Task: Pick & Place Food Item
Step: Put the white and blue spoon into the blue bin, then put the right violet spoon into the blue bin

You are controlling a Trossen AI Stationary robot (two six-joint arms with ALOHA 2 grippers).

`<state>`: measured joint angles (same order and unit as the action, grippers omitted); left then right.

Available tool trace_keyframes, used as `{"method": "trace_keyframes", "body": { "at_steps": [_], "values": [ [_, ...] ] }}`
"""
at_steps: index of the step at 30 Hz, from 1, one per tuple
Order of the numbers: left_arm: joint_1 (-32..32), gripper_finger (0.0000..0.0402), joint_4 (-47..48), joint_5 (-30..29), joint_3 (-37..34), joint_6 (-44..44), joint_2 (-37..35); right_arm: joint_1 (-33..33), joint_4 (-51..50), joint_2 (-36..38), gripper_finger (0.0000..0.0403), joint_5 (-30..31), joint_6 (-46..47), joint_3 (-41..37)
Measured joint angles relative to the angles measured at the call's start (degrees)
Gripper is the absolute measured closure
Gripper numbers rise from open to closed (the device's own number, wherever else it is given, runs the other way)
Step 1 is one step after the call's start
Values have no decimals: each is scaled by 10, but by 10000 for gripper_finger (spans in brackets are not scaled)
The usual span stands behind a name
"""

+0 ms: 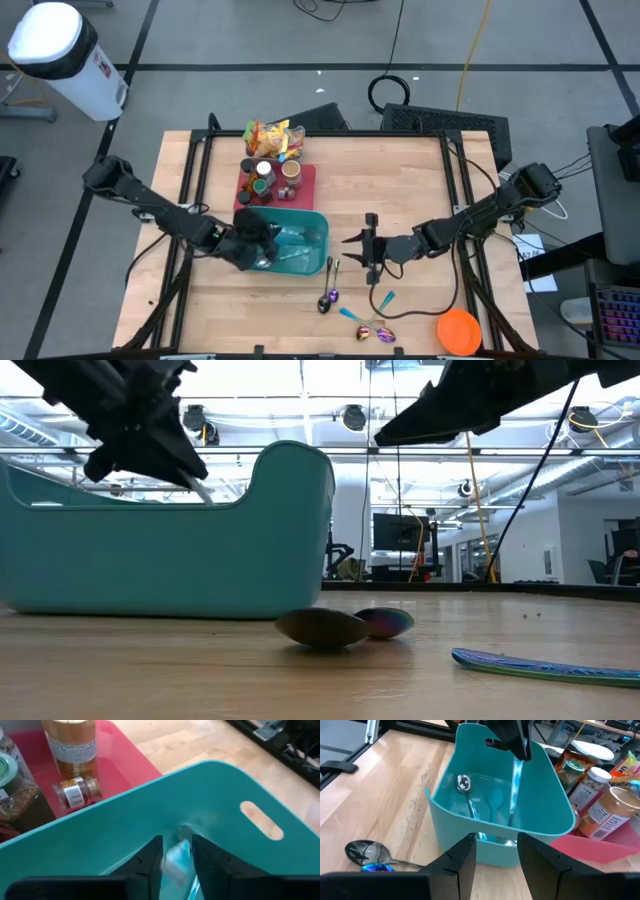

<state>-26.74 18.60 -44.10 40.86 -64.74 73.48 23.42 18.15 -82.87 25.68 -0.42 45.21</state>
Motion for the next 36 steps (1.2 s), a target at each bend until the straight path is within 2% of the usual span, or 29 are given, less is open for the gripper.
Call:
{"method": "trace_keyframes", "body": {
  "at_steps": [5, 11, 18, 21, 23, 26, 32, 36],
  "values": [
    [26, 255, 2, 30, 0, 6, 1, 0, 1, 0, 268, 0, 1, 0],
    [46, 190, 7, 72, 0, 31, -12, 0, 4, 0, 262, 0, 2, 0],
    [51, 140, 6, 77, 0, 47, -58, 41, -6, 0, 220, -5, -5, 0],
    [46, 129, -4, 76, 0, 65, -75, 73, -37, 0, 196, -43, 9, 0],
    [43, 125, -21, 76, 0, 82, -79, 91, -61, -5, 184, -74, 47, 0],
    [41, 122, -52, 76, 0, 108, -79, 121, -99, -25, 175, -84, 113, 0],
    [46, 121, -91, 76, 0, 130, -74, 173, -104, -89, 183, -116, 189, 0],
    [46, 121, -99, 76, 1, 132, -74, 198, -94, -131, 192, -126, 197, 0]
  ]
}}
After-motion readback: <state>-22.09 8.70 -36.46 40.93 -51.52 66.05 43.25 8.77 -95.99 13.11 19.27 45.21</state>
